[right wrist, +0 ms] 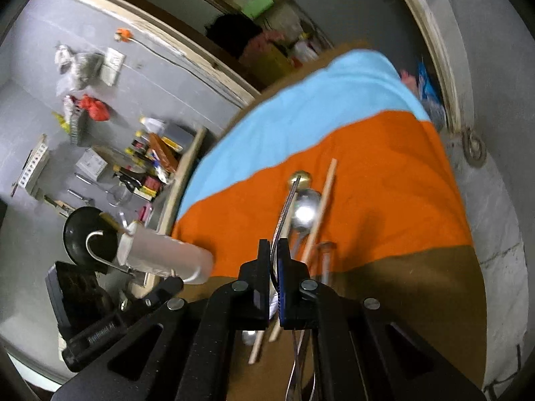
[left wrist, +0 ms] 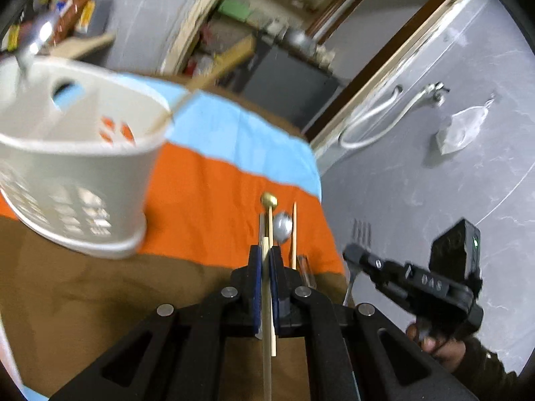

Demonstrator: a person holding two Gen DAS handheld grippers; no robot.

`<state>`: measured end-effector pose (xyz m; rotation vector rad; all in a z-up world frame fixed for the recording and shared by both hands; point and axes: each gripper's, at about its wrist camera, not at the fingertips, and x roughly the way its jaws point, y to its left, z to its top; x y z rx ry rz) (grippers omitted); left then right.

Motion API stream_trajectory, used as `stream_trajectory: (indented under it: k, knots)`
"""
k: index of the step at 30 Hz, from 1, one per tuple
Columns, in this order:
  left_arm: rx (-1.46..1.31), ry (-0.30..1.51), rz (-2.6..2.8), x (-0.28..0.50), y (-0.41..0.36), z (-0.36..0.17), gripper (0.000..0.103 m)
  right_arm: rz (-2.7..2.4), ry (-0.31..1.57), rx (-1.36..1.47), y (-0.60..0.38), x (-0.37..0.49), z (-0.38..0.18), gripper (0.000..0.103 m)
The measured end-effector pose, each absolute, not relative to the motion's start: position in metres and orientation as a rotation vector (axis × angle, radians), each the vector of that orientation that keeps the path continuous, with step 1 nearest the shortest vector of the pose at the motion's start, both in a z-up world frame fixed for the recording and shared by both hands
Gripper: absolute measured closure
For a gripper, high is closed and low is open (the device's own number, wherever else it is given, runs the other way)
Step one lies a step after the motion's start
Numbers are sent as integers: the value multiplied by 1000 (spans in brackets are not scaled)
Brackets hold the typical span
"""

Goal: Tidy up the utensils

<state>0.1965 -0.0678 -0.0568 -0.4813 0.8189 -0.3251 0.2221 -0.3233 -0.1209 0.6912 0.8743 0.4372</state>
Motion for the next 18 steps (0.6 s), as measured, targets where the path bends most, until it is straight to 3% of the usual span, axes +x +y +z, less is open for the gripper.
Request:
stream_trajectory:
  k: [11,18]
  knots:
    - [-465,555,-293,176,13,36,98,484,638,635,-275,186,-30,100]
    - [-509,483,-246,193,73,58,98,509,557,583,-237,189,13,100]
